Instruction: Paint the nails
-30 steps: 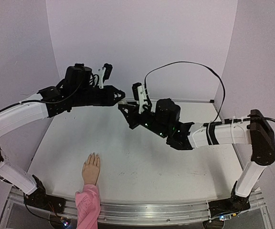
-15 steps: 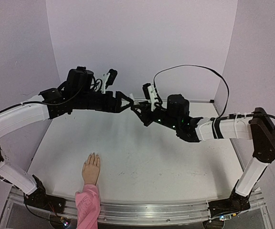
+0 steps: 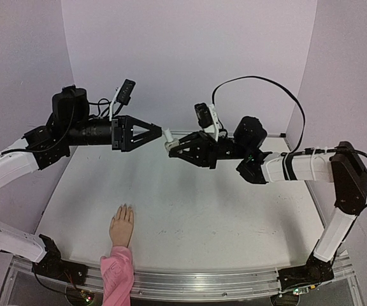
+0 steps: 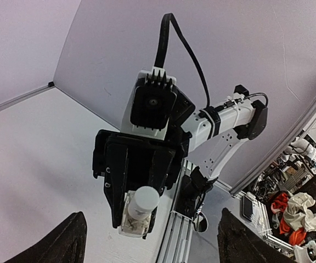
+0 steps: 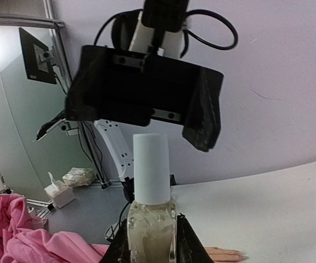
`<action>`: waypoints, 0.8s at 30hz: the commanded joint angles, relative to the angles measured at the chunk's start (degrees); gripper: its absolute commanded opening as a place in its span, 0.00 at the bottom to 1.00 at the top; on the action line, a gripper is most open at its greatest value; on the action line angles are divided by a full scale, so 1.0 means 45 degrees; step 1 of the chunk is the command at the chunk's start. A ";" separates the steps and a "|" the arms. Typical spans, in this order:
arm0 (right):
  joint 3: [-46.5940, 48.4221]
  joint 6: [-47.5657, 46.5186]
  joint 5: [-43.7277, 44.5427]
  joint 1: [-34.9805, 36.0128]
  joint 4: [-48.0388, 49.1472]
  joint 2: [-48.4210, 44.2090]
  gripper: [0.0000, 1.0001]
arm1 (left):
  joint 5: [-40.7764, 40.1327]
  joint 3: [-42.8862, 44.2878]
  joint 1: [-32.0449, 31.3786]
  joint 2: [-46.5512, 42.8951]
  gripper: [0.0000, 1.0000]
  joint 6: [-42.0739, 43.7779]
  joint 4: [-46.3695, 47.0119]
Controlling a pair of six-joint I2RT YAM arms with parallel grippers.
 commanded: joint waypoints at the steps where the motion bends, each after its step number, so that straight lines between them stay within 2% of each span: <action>1: 0.0672 0.2781 -0.1501 -0.0029 0.3771 0.0439 0.00 | 0.1498 0.0234 0.0005 0.0185 0.82 -0.0102 0.1180; 5: 0.0723 0.3000 -0.1357 -0.0009 0.4003 0.0611 0.00 | 0.1994 0.0686 -0.0215 0.0680 0.75 -0.0114 0.1217; 11: 0.0721 0.2983 -0.1294 -0.0009 0.4007 0.0652 0.00 | 0.2184 0.1088 -0.0325 0.1255 0.56 -0.0219 0.1592; 20: 0.0663 0.2806 -0.1294 -0.0009 0.3997 0.0730 0.00 | 0.1448 0.1289 -0.0358 0.1625 0.37 -0.0311 0.1607; 24: 0.0606 0.2647 -0.1235 -0.0009 0.3967 0.0712 0.00 | 0.1322 0.1414 -0.0357 0.1930 0.26 -0.0365 0.1602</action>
